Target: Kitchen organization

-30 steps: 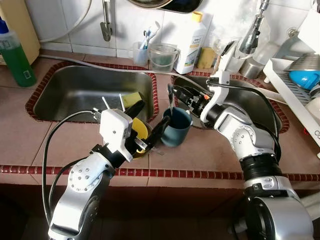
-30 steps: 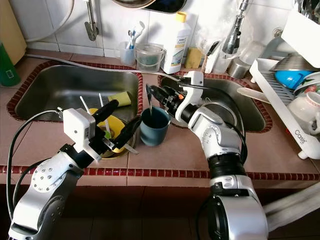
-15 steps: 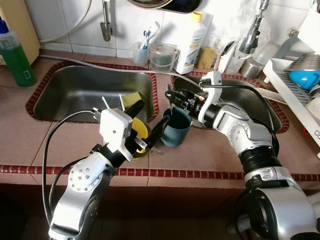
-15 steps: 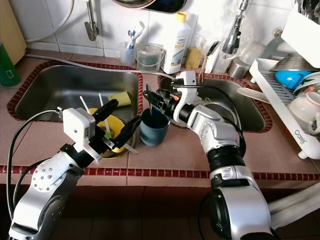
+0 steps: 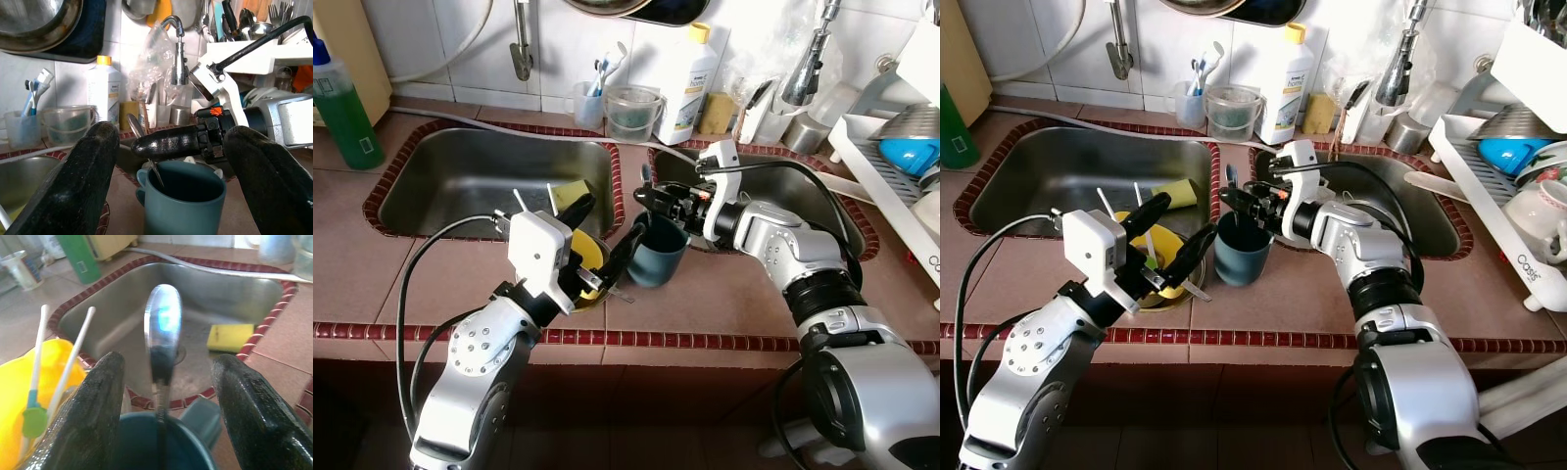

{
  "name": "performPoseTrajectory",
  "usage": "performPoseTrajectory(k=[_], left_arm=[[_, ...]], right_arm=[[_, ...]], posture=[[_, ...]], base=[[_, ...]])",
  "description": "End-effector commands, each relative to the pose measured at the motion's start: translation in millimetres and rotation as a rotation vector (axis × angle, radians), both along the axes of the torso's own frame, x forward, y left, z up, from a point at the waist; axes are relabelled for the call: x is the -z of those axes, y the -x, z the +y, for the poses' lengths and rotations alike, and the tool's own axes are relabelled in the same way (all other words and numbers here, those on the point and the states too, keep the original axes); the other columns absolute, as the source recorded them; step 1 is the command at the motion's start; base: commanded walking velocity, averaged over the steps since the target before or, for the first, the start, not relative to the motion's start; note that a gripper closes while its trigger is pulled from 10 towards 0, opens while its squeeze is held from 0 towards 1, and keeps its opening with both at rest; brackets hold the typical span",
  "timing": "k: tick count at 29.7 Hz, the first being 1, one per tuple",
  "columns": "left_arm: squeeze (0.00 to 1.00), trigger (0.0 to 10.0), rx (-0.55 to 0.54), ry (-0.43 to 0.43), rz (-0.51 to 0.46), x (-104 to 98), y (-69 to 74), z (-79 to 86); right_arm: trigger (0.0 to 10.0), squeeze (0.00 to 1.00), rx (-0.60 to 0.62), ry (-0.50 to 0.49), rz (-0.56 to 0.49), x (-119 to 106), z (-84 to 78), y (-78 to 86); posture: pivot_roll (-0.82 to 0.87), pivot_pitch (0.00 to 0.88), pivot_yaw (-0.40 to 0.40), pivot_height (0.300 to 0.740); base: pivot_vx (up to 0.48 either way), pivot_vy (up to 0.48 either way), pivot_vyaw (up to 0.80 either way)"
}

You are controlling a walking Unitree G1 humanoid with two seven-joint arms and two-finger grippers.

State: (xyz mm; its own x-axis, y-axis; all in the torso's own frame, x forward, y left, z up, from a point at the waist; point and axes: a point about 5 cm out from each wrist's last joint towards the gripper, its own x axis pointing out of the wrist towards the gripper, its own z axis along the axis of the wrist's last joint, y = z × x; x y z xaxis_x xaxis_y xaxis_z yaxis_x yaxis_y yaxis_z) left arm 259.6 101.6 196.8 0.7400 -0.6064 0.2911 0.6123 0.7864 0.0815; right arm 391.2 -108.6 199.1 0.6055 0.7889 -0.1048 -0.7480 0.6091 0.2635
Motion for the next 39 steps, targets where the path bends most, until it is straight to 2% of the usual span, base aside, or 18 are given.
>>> performPoseTrajectory(k=[1,4,5,6,7,8,9,16,39], left_arm=[[0.0,10.0,0.016,0.004,-0.024,-5,1.3,-5.4],[0.0,10.0,0.013,0.007,-0.026,-5,2.1,-6.3],[0.0,10.0,0.012,0.008,-0.026,-5,2.4,-6.7],[0.0,10.0,0.012,0.009,-0.026,-5,2.4,-7.1],[0.0,10.0,0.012,0.01,-0.027,-5,2.4,-7.2],[0.0,10.0,0.011,0.01,-0.027,-5,2.3,-7.3],[0.0,10.0,0.011,0.012,-0.028,-5,2.3,-7.6],[0.0,10.0,0.008,0.018,-0.029,-6,2.1,-8.3],[0.0,10.0,0.006,0.023,-0.029,-8,1.3,-6.7]], right_arm=[[10.0,0.0,-0.015,0.02,-0.031,-9,-3.1,-1.9],[10.0,0.0,-0.043,0.017,-0.038,-9,-2.4,-2.8],[6.4,0.0,-0.047,0.019,-0.04,-9,-2.3,-3.3],[5.3,0.0,-0.047,0.02,-0.04,-9,-2.4,-3.8],[5.3,0.0,-0.047,0.021,-0.04,-9,-2.5,-4.0],[1.7,0.0,-0.051,0.02,-0.048,-10,-2.4,-4.1],[0.0,0.0,-0.056,0.021,-0.052,-10,-2.8,-4.2],[0.0,0.0,-0.042,0.05,-0.077,-10,-7.6,-6.5],[0.0,0.0,0.022,0.029,-0.07,-4,-20.9,-8.1]], posture=[[-0.13,0.062,-0.146,0.74],[-0.12,0.057,-0.154,0.74],[-0.12,0.055,-0.156,0.74],[-0.12,0.054,-0.158,0.74],[-0.12,0.054,-0.158,0.74],[-0.12,0.054,-0.158,0.74],[-0.12,0.051,-0.16,0.74],[-0.12,0.056,-0.164,0.74],[-0.12,0.071,-0.149,0.74]], base=[[0.0,0.0,0.0],[0.0,0.0,0.0],[0.0,0.0,0.0],[0.0,0.0,0.0],[0.0,0.0,0.0],[0.0,0.0,0.0],[0.0,0.0,0.0],[0.0,0.0,0.0],[0.0,0.0,0.0]])
